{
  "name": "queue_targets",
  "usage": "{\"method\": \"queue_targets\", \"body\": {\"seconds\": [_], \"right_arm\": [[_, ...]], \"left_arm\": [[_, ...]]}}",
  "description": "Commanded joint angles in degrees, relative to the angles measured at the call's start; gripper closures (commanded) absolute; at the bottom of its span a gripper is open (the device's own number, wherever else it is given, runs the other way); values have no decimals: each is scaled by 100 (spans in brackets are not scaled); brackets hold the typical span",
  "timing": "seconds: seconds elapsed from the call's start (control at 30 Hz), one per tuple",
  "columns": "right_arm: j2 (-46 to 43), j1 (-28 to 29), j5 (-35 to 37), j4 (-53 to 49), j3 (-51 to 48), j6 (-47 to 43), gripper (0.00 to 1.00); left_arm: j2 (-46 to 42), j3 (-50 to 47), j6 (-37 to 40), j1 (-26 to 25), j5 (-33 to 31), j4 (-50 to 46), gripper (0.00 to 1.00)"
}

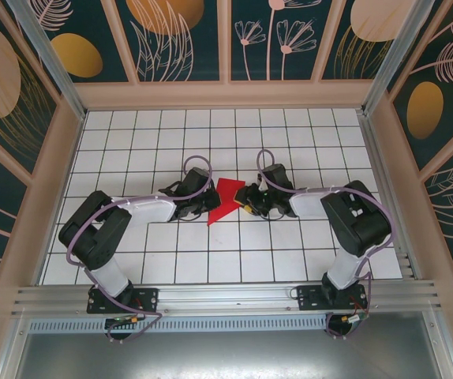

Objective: Fold a paper plane with a square sheet of paper (pick it up from the middle)
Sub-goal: Fourth fold the wing at the center of the table.

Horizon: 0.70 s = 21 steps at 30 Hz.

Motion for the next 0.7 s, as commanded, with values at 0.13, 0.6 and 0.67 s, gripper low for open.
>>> {"method": "queue_targets", "body": {"seconds": [0.13, 0.6, 0.67], "right_arm": [[177, 26, -90, 20, 234, -21, 59], [20, 26, 345, -294, 241, -39, 58], [61, 27, 286, -268, 274, -63, 59]], "left_arm": [[40, 88, 58, -19, -88, -40, 86], [37, 46, 4, -13, -203, -120, 86], [36, 40, -4, -18, -206, -120, 86]]}}
